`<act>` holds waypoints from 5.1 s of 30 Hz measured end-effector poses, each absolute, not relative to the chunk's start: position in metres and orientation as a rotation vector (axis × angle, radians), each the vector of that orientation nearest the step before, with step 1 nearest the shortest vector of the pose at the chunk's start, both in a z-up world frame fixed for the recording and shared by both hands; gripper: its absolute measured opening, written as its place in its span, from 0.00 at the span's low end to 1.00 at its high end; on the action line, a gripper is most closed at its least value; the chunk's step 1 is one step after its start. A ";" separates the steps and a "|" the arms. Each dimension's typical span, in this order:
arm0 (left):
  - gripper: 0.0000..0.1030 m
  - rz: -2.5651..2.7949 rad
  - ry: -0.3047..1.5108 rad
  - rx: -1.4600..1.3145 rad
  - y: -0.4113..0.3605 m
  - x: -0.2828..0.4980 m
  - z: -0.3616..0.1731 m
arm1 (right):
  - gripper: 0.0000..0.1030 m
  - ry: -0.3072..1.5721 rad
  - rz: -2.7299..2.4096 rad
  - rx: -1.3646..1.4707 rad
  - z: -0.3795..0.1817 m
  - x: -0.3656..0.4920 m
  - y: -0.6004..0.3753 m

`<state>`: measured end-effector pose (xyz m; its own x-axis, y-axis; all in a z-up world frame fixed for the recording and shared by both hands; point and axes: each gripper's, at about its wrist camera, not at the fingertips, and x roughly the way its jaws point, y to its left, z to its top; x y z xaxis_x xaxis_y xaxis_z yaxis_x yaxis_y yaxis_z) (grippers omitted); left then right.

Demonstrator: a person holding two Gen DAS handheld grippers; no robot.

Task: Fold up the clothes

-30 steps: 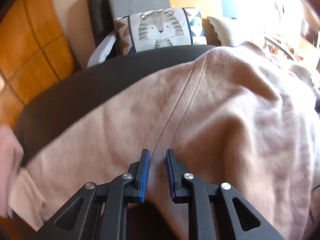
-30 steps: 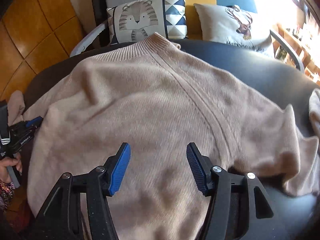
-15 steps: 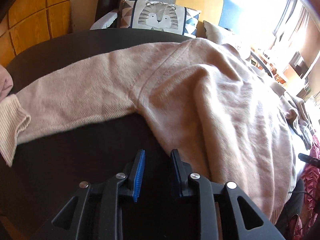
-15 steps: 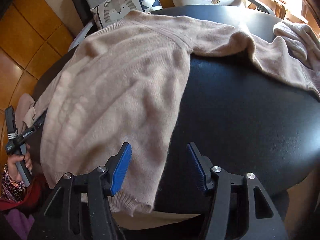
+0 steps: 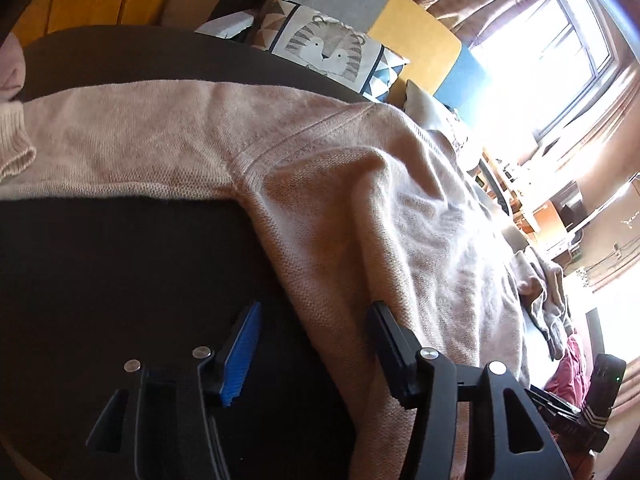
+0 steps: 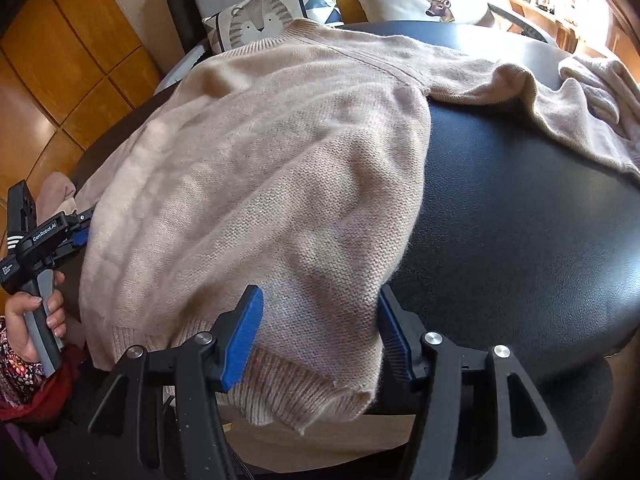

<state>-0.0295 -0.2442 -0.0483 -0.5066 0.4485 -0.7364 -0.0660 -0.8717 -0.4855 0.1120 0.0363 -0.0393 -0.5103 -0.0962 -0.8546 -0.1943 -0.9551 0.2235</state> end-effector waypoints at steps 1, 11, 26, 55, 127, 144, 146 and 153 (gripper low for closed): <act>0.55 2.424 -0.584 -1.353 -0.244 -0.029 -0.048 | 0.53 0.426 2.643 -1.528 -0.040 0.112 0.034; 0.52 2.236 -0.866 -1.341 -0.241 -0.029 -0.056 | 0.44 0.322 2.663 -1.533 -0.042 0.110 0.021; 0.14 2.200 -0.949 -1.377 -0.253 -0.039 -0.068 | 0.36 0.341 2.648 -1.512 -0.042 0.114 0.021; 0.02 2.289 -0.638 -1.440 -0.228 -0.063 -0.047 | 0.09 0.356 2.642 -1.462 -0.039 0.118 0.031; 0.18 1.994 -0.907 -1.423 -0.307 0.014 -0.057 | 0.35 0.399 2.700 -1.415 -0.046 0.094 0.041; 0.05 2.341 -0.115 -1.400 -0.257 0.016 -0.010 | 0.54 0.568 2.581 -1.349 -0.029 0.127 0.099; 0.05 2.339 -0.170 -1.324 -0.261 0.019 0.002 | 0.54 0.565 2.547 -1.322 -0.025 0.134 0.112; 0.05 2.382 -0.236 -1.139 -0.247 0.006 0.029 | 0.46 0.550 2.521 -1.344 -0.029 0.123 0.124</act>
<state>0.0057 -0.2471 0.0287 -0.5346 0.4952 -0.6848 -0.3509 -0.8672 -0.3532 0.1229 0.1237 -0.0290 -0.5519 0.0270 -0.8335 -0.3716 -0.9028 0.2167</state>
